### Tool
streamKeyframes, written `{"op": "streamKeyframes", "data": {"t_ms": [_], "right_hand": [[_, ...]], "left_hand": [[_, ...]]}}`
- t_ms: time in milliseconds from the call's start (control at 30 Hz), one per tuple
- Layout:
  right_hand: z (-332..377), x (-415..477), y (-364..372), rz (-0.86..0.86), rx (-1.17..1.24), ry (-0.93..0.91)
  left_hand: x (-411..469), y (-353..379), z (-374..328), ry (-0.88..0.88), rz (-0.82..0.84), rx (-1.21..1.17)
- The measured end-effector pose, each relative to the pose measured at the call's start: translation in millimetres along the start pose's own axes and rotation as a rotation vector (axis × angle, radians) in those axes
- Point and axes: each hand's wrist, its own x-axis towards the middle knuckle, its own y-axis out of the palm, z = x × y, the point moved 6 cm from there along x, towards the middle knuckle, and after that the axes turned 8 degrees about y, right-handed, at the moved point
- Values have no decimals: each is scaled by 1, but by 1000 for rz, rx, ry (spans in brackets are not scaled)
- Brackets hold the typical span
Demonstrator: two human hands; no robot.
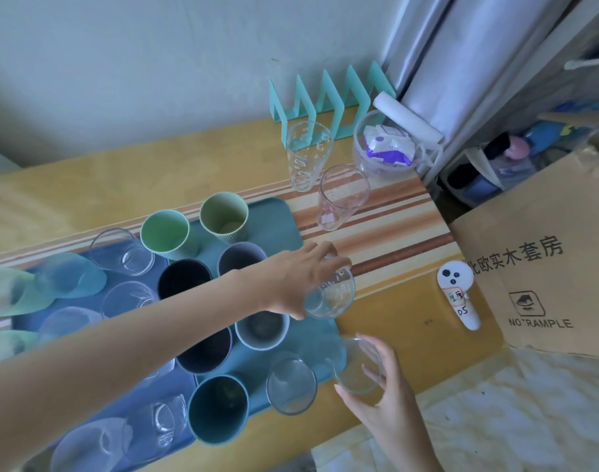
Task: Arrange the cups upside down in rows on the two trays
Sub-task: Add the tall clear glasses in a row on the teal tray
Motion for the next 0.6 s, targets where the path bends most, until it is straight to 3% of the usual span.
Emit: {"op": "streamKeyframes", "data": {"t_ms": [600], "right_hand": [[-8,1,16,30,-195,14]], "left_hand": [[-7,30,1,-53,-52,27]]}}
